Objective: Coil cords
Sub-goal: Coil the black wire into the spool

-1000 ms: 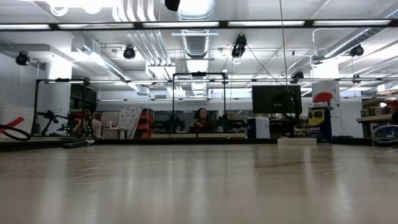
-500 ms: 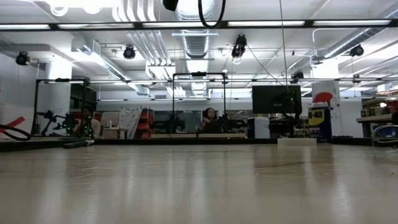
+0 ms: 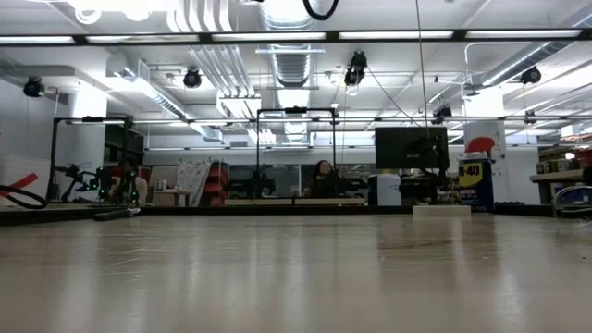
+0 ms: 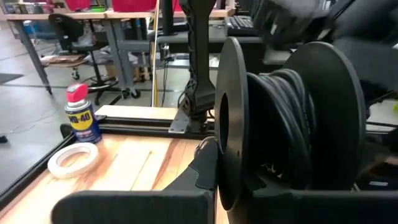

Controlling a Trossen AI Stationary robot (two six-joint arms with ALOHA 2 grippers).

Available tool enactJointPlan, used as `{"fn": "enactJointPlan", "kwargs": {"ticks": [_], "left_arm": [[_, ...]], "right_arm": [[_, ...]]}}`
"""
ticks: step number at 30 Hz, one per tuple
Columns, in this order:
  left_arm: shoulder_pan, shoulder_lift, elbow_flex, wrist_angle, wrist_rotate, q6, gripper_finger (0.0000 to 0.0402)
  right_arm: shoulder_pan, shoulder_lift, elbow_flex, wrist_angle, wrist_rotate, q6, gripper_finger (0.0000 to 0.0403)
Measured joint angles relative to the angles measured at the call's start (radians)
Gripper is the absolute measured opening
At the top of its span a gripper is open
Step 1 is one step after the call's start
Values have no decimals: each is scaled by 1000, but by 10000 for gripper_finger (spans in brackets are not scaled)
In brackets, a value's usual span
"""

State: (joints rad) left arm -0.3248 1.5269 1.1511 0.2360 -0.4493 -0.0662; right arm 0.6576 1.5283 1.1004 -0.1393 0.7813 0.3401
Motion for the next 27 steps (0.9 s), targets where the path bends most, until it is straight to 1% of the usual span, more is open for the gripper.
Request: {"fn": "enactJointPlan", "kwargs": {"ticks": [3,7,9,11,15,20,25,27], "left_arm": [[-9,0,-2,11,-13,17,0],[-11,0,-2,32,-13,24,0],[-14,4,-2,44,-13,32,0],[-20,5,-2,61,-14,52,0],[-23,6,-2,109,-12,84,0],[-22,6,-2,153,-14,110,0],[-24,7,-2,157,-14,116,0],[-26,7,-2,158,-14,117,0]], "right_arm": [[-10,-1,-157,332,-36,-23,77],[-46,19,-357,795,-142,-38,73],[-72,38,-440,964,-176,-12,74],[-100,68,-491,1110,-244,27,78],[-147,147,-523,1309,-365,58,89],[-190,257,-489,1538,-477,58,98],[-206,367,-446,1712,-494,82,103],[-207,391,-424,1707,-489,90,102]]}}
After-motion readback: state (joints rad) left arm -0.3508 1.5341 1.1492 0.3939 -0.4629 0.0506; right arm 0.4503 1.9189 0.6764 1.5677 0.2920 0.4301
